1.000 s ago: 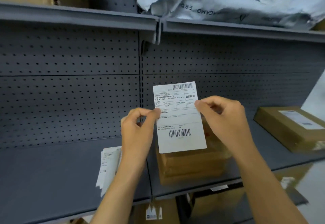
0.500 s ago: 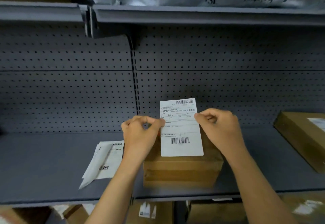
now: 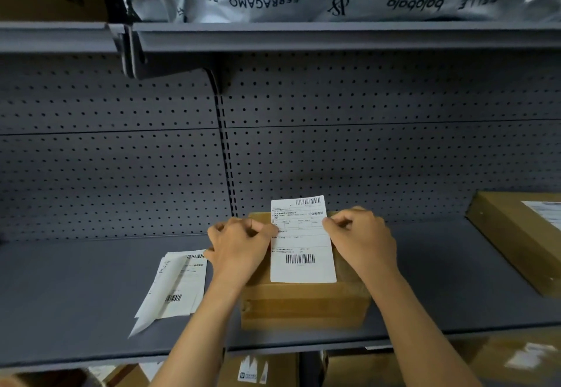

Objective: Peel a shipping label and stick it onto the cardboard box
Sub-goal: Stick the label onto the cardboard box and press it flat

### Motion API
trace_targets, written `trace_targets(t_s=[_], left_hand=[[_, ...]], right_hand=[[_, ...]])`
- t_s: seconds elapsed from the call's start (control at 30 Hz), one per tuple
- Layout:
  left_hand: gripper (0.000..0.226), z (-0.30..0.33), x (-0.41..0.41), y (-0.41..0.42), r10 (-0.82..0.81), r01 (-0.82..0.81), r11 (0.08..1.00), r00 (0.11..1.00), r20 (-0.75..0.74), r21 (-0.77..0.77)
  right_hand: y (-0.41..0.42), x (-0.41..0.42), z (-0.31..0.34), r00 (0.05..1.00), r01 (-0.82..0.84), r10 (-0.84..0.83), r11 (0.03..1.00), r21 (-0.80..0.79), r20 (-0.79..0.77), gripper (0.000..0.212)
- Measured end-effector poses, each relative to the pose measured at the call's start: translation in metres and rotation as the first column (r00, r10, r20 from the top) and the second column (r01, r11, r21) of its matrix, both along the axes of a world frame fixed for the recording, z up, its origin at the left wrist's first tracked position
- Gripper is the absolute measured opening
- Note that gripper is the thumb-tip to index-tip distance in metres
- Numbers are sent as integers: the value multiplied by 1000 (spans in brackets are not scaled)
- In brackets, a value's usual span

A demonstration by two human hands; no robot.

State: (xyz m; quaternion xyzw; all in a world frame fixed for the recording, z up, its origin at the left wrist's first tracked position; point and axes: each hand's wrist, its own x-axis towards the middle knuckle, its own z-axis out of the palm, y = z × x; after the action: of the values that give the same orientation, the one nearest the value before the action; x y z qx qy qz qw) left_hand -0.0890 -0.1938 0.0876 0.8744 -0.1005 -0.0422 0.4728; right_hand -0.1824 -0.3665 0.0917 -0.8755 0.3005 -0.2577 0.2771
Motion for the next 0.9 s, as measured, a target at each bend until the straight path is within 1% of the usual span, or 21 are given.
trace_targets(t_s=[0.2,0.3,0.5,0.77,0.9], left_hand=[[15,-8,5,0,-9,10,999,1000,-4,48],[19,-12,7,-1,-11,9,997,1000,16,76],[29,-21,11,-4,-39,30,978,999,37,204],[27,-16,9,-6,-62,35,953,995,78,302],[27,-16,8,-7,-68,27,945,991,116,327]], right_hand=[[2,5,-3,999,14,-16,999,-36,-37,20],[2,6,-3,999,28,-30,998,-55,-45,21],[5,6,-7,996,54,-60,995,-89,-59,24],[7,8,-10,997,64,-69,991,-115,-45,26],[8,9,-15,996,80,-84,989,-126,-32,27]])
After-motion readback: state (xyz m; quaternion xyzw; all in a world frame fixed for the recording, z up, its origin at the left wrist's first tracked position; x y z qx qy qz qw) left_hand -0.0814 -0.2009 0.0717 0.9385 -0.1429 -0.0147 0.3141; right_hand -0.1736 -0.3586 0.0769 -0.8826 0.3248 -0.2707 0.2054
